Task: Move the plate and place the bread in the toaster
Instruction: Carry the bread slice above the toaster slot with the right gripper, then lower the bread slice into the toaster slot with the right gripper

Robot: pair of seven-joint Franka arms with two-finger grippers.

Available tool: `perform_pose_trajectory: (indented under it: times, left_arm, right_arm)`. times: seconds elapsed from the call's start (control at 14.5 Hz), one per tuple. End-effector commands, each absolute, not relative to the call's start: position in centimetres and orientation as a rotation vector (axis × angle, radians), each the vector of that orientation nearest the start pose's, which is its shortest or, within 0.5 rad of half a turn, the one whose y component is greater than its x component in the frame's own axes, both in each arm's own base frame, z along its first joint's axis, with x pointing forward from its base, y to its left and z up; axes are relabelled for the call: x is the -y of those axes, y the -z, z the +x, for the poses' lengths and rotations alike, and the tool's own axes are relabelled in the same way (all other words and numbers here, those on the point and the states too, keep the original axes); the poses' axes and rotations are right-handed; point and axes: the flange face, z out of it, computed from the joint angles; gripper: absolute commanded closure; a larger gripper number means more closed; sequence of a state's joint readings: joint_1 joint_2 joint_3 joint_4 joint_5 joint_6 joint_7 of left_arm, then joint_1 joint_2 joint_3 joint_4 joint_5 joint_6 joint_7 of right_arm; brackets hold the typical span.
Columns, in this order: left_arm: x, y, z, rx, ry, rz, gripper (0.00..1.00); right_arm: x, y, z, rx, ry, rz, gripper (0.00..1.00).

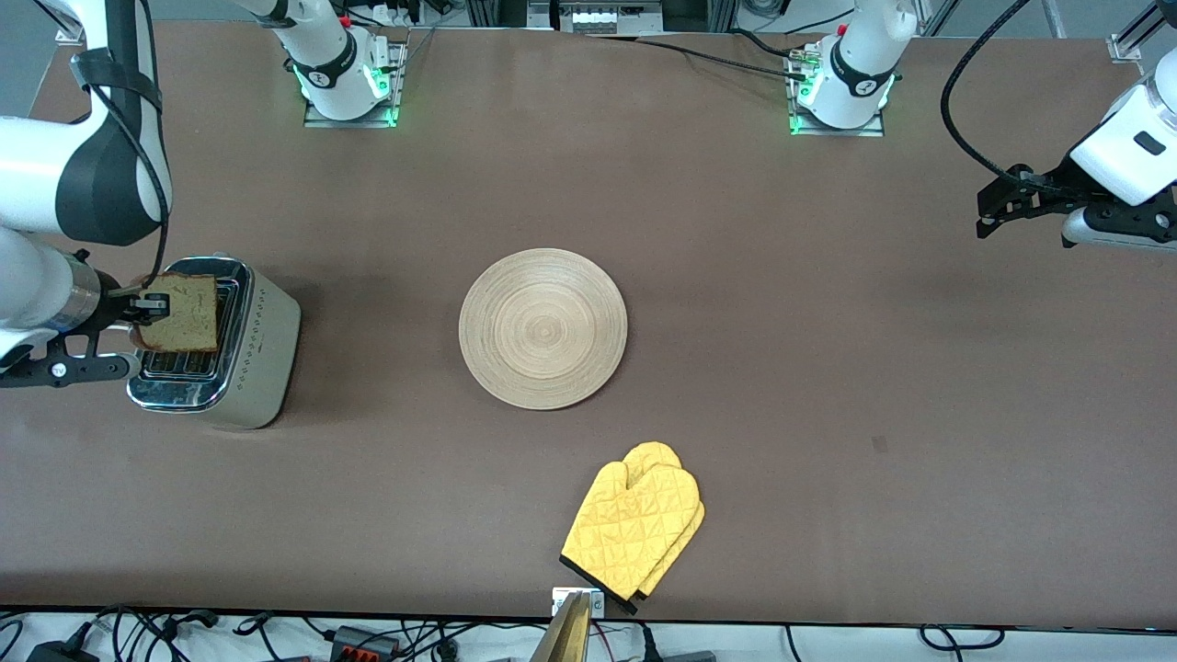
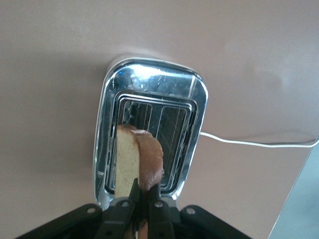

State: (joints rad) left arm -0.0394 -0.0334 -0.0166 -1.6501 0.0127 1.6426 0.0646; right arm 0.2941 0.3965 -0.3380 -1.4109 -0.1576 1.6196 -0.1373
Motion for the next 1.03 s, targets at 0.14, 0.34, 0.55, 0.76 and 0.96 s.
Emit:
perform_pose_trajectory:
  times: [0.14,0.34,0.55,0.76,0.96]
  left_arm:
    - [3.2,-61.8,55.1,-0.181,0.031,-3.134,0.00]
    - [3.2,-61.8,55.1,-0.181,0.029,-3.133,0.00]
    - [3.2,-61.8,55.1,-0.181,0.029,-3.134,0.00]
    - [3.2,-61.8,55.1,-0.183,0.029,-3.133,0.00]
    - [3.1,-61.8,55.1,-0.181,0.029,-3.134,0.00]
  right_arm:
    - [1.3,-46.3,67.3,0.294,-0.261,-3.457,1.00]
    - [0.8,-45.6,67.3,0.233,-0.283,-3.459,1.00]
    - [0.4,-45.9,66.3,0.195,-0.378,-3.445,1.00]
    - [0.4,-46.1,65.8,0.129,-0.440,-3.433,1.00]
    - [0.2,-46.0,65.7,0.109,-0.443,-3.434,1.00]
